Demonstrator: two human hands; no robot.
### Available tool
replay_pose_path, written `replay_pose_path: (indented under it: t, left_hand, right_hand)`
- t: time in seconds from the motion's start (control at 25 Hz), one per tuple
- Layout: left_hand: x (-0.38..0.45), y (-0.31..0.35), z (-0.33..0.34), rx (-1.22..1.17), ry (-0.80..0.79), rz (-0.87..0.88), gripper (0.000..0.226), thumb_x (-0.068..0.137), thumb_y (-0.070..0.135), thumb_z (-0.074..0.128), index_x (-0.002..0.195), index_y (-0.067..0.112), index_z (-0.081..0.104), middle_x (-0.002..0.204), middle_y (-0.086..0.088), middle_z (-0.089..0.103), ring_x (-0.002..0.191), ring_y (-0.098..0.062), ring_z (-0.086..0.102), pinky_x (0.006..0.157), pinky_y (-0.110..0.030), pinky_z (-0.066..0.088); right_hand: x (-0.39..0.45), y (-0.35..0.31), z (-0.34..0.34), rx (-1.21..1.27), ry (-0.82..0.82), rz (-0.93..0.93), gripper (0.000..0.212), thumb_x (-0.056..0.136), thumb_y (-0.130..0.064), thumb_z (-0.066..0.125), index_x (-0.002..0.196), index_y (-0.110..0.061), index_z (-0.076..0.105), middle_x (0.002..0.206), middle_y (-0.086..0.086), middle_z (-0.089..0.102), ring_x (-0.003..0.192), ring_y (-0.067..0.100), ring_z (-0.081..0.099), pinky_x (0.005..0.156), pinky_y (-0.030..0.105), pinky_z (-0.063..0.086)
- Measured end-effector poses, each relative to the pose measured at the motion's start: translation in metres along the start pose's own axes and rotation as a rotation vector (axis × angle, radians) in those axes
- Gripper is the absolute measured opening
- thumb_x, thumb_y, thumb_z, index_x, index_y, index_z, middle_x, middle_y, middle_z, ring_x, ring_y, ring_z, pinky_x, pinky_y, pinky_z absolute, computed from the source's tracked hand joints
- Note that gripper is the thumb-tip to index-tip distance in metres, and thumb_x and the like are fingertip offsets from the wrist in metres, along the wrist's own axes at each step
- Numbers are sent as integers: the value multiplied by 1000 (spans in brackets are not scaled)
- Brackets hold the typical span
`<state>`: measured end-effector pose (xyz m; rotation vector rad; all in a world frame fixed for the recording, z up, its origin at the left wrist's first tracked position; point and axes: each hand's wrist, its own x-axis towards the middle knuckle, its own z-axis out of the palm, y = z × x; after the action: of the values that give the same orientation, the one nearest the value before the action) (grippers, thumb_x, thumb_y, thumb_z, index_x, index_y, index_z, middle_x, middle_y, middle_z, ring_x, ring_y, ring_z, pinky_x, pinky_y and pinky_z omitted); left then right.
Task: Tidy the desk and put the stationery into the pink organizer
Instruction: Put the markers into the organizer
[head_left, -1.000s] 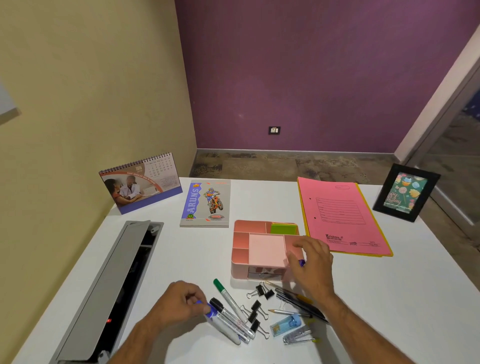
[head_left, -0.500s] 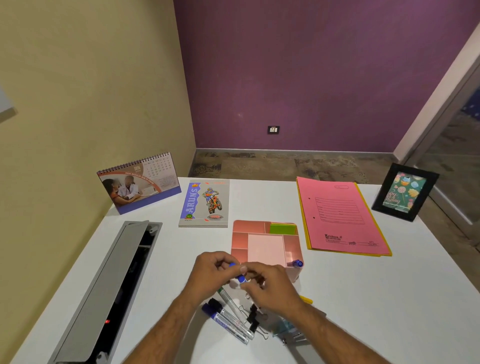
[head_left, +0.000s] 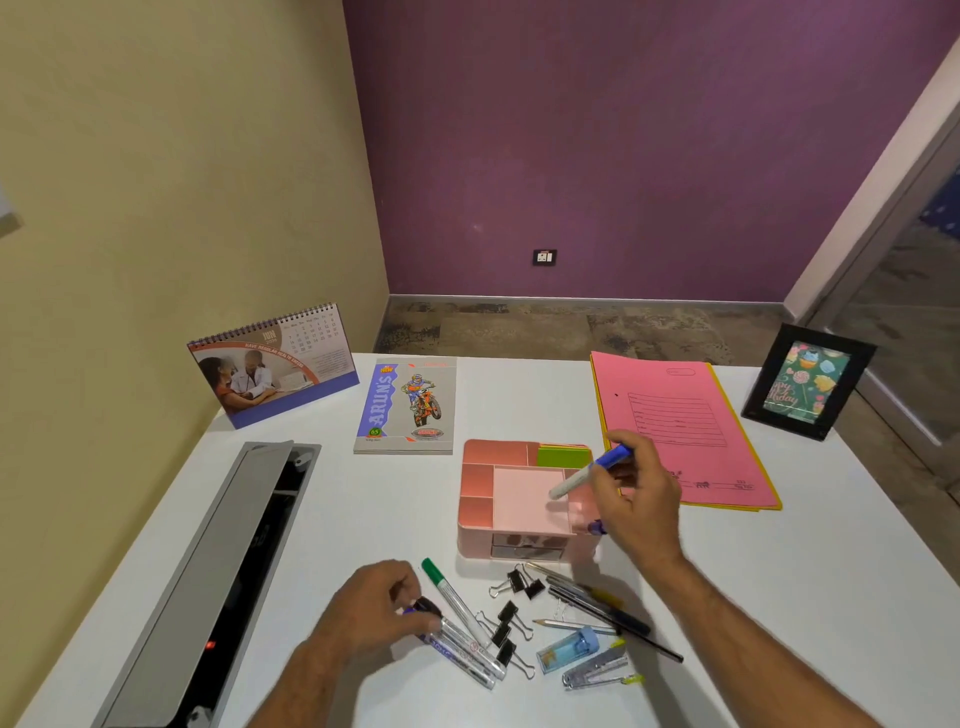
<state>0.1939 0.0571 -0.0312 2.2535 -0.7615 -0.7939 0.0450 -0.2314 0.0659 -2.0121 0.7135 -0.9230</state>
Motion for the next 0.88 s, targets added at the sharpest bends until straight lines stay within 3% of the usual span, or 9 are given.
replay_pose_path:
  t: [0.08,0.2,0.4,0.6,0.76,0.88]
  left_hand:
    - [-3,-11,4,101,-10,-7,57,45,62,87,72,23,54,76,3,61,65,-6,46,62,-25,39]
    - [-9,-16,8,251,-51,-11,53,53,64,83,77,30,49,80,9,57,66,-9,45,61,-18,36]
    - [-12,-9,15,372,-54,12,41,69,52,79,76,37,41,77,18,50,70,-6,47,59,-13,34]
    - [-13,0,19,445,-36,29,33,80,47,73,94,40,43,87,18,49,84,-8,49,66,-11,32]
    - [-13,-4,22,412,-38,72,25,84,47,69,92,41,45,89,22,47,89,-6,50,69,-7,30]
    - [-16,-18,25,381,27,195,22,84,50,59,96,41,44,87,26,47,86,-2,49,65,-7,29]
  right_hand:
    - [7,12,-6,-86,36,29,34,84,-7,69,115,-17,58,88,3,67,76,17,66,62,18,55]
    - [6,29,-8,-262,-42,53,34,86,-15,66,118,-22,58,93,-1,68,82,19,64,70,35,57]
    - [-9,54,3,-491,-219,80,29,85,-24,69,114,-24,66,105,-1,72,91,19,64,75,30,51]
    - [-9,58,11,-519,-280,205,25,86,-28,67,110,-23,70,111,0,71,94,19,63,80,31,51]
    - [-14,52,10,-578,-319,98,33,80,-46,67,100,-20,73,106,-1,71,97,18,58,78,31,47]
    - [-21,54,12,-611,-240,-19,50,71,-63,59,97,-23,74,111,-6,70,103,18,55,86,38,45]
